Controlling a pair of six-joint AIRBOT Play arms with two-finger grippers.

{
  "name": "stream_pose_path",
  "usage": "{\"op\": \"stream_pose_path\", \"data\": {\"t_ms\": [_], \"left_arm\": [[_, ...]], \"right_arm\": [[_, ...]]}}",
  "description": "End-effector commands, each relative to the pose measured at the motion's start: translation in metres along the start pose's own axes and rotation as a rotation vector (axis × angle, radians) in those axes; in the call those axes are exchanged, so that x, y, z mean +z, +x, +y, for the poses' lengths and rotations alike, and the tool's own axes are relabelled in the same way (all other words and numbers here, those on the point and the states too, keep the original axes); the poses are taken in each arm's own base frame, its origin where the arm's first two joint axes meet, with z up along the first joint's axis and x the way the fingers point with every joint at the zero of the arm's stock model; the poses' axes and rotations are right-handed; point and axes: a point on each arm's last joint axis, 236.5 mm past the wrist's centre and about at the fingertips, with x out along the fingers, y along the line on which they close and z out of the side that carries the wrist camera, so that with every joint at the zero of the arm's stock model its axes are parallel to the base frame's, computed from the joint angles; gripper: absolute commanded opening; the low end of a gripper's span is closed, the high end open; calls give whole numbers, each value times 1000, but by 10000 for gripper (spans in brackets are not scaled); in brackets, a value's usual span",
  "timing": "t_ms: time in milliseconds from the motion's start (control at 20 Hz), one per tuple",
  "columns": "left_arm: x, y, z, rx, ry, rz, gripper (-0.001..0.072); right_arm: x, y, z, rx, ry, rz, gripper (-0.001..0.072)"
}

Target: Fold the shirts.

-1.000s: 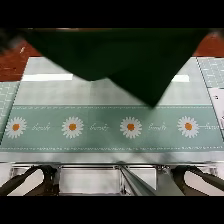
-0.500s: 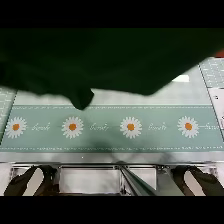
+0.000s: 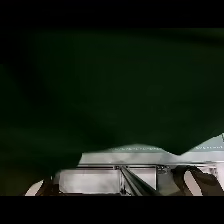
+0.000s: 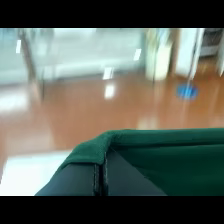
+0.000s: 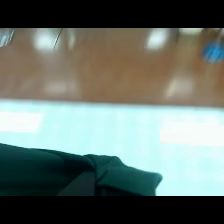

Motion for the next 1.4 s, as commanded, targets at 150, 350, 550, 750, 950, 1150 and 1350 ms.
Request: {"op": "stream_pose_path", "data": {"t_ms": [150, 350, 550, 750, 950, 1150, 1350], "left_arm": [[-171, 154, 24, 97, -133, 467, 18], [-286, 271, 21, 108, -236, 671, 18], [-350, 382, 14, 84, -299, 718, 18], [-387, 461, 15, 85, -305, 797, 18], [-411, 487, 7, 65, -338, 892, 18], [-414, 464, 17, 50, -363, 987, 17], [-412, 417, -4, -176, -368, 1154, 18]], "right_arm": [[-103, 142, -29, 93, 182, 333, 29], [-158, 260, -50, 178, 322, 455, 29], [-186, 374, -88, 162, 457, 485, 29], [-199, 458, -114, 169, 529, 526, 29], [-211, 493, -127, 158, 576, 552, 29], [-220, 485, -121, 183, 567, 607, 30], [-248, 454, -100, 254, 499, 790, 30]]}}
